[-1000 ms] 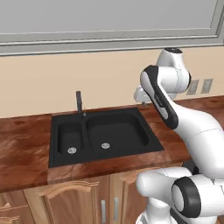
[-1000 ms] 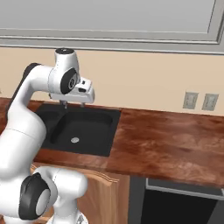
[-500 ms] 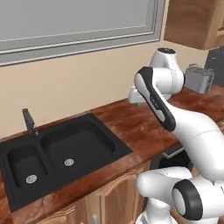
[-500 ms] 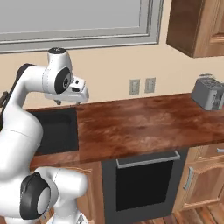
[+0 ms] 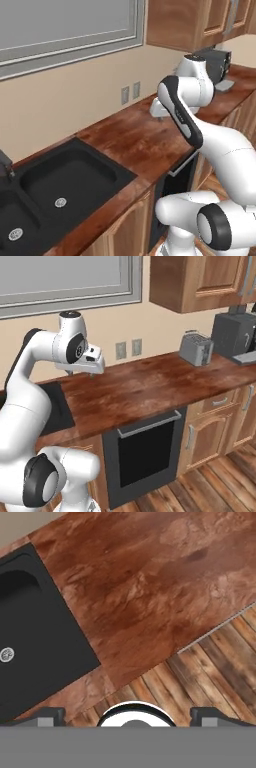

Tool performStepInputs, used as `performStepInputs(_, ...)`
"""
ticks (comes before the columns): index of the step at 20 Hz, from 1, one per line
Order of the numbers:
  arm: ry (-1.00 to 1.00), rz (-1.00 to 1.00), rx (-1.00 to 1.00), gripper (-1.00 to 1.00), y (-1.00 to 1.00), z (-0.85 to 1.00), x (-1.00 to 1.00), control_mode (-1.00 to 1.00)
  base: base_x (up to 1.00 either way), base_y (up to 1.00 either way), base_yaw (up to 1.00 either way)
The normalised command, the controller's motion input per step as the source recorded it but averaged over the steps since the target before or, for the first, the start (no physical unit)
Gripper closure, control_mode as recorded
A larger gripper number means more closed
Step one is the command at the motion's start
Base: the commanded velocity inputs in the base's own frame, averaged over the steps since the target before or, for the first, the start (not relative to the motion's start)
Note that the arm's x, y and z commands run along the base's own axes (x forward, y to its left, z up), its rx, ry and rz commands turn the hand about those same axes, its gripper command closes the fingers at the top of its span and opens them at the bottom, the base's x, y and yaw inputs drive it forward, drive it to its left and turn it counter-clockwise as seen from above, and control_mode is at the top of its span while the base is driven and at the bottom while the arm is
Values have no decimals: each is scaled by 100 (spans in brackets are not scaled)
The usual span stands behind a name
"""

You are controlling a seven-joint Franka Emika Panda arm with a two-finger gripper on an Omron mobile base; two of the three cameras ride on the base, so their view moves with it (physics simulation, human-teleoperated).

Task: Open the dishwasher door and pull out the top rack.

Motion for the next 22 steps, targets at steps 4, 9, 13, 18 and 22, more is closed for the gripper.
performStepInputs(4,0,0,0,-100,0,0,0,100,18,51,-39)
performStepInputs(9,0,0,0,-100,0,0,0,100,52,35,-37)
performStepInputs(13,0,0,0,-100,0,0,0,100,63,19,-32)
performStepInputs(18,0,0,0,-100,0,0,0,100,61,24,-23)
performStepInputs(22,0,0,0,-100,0,0,0,100,46,48,-12)
